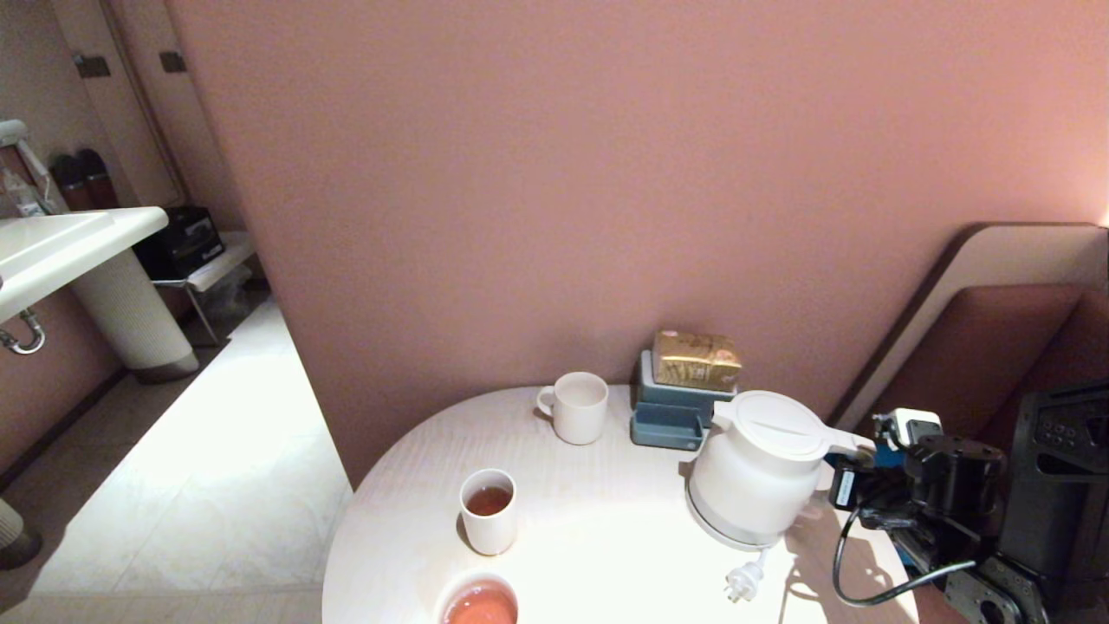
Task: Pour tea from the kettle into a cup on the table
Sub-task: Put down the kettle on the table
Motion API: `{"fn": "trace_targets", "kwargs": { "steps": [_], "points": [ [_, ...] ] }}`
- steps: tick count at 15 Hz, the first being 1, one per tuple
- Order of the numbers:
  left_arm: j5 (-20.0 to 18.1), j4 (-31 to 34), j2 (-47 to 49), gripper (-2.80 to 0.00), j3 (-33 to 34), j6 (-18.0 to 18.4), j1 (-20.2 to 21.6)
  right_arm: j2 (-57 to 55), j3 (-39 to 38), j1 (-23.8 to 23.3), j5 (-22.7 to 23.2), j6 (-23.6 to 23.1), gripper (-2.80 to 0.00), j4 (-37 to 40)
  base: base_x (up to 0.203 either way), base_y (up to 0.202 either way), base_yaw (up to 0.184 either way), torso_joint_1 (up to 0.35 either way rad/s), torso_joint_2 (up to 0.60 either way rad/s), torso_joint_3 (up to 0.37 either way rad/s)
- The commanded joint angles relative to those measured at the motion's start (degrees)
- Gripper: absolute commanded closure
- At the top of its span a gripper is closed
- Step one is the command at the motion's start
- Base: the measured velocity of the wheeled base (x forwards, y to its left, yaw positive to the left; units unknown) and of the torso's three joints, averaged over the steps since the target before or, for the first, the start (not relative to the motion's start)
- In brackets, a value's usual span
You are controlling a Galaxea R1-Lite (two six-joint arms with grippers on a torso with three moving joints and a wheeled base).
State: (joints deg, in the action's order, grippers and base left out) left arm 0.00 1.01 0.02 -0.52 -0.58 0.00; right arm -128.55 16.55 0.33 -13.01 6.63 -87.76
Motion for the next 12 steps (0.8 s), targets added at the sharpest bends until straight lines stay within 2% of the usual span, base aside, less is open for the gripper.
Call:
{"fn": "trace_targets", "kwargs": {
  "steps": [1, 5, 6, 12],
  "points": [
    [0.0, 0.0, 0.1, 0.00, 0.0, 0.0, 0.0, -0.6, -0.2, 0.0, -0.1, -0.1, 0.00, -2.2, 0.000, 0.000, 0.000, 0.000, 0.00, 0.000],
    [0.0, 0.0, 0.0, 0.00, 0.0, 0.0, 0.0, -1.2, -0.4, 0.0, -0.2, -0.1, 0.00, -2.2, 0.000, 0.000, 0.000, 0.000, 0.00, 0.000],
    [0.0, 0.0, 0.0, 0.00, 0.0, 0.0, 0.0, -0.9, -0.4, 0.0, -0.2, -0.1, -2.80, -2.2, 0.000, 0.000, 0.000, 0.000, 0.00, 0.000],
    [0.0, 0.0, 0.1, 0.00, 0.0, 0.0, 0.0, 0.5, -0.8, 0.6, -0.1, -0.2, -2.80, -2.2, 0.000, 0.000, 0.000, 0.000, 0.00, 0.000]
  ]
}}
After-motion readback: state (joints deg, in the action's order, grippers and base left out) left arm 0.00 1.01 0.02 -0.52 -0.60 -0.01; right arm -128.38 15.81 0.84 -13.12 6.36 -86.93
